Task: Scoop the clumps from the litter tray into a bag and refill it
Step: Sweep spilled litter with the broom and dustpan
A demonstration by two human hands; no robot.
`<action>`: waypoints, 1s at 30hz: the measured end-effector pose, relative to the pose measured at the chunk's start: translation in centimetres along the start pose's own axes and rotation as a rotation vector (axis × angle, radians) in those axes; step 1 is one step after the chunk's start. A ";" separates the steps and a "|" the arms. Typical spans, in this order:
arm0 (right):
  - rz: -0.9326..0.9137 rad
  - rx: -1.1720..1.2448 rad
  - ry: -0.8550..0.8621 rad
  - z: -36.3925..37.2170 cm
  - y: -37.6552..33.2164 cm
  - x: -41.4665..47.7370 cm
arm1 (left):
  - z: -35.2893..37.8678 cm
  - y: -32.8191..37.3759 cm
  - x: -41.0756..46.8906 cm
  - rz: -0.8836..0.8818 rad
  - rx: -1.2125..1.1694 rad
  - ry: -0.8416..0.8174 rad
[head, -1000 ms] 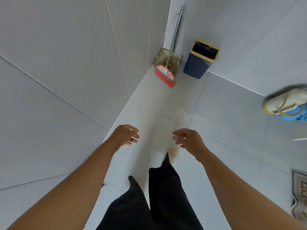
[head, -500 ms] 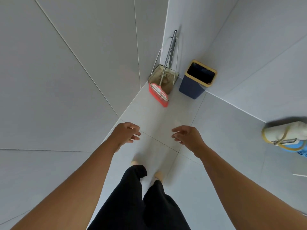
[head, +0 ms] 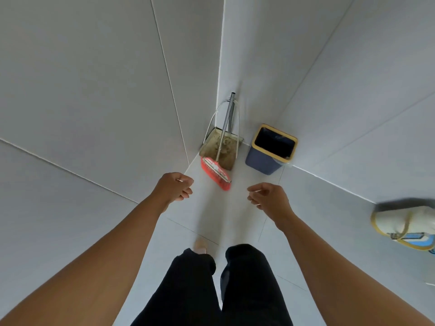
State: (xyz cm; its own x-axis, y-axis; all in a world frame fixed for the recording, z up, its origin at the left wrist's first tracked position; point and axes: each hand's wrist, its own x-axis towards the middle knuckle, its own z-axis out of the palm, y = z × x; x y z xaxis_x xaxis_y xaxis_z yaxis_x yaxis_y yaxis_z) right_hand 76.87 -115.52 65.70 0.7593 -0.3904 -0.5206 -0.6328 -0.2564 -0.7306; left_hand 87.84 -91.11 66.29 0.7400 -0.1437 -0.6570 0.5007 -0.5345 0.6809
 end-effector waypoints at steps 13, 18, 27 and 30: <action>0.005 -0.056 -0.167 -9.8 -4.4 16.6 | 7.6 14.0 13.3 -0.048 -0.017 -0.038; -0.014 -0.140 -0.246 -13.2 -5.0 24.7 | 11.5 18.2 19.0 -0.075 -0.066 -0.062; -0.016 -0.127 -0.364 -10.9 -7.9 34.8 | 10.3 22.5 27.7 -0.045 -0.017 0.021; 0.034 -0.075 -0.379 -9.1 -8.2 37.4 | 10.2 22.6 31.2 -0.023 0.000 0.041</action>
State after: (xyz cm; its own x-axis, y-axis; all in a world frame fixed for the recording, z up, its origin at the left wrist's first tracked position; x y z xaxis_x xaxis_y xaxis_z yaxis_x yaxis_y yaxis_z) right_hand 109.07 -136.04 56.28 0.7313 -0.0488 -0.6803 -0.6569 -0.3189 -0.6832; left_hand 117.64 -116.15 57.87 0.7462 -0.0977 -0.6586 0.5173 -0.5376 0.6659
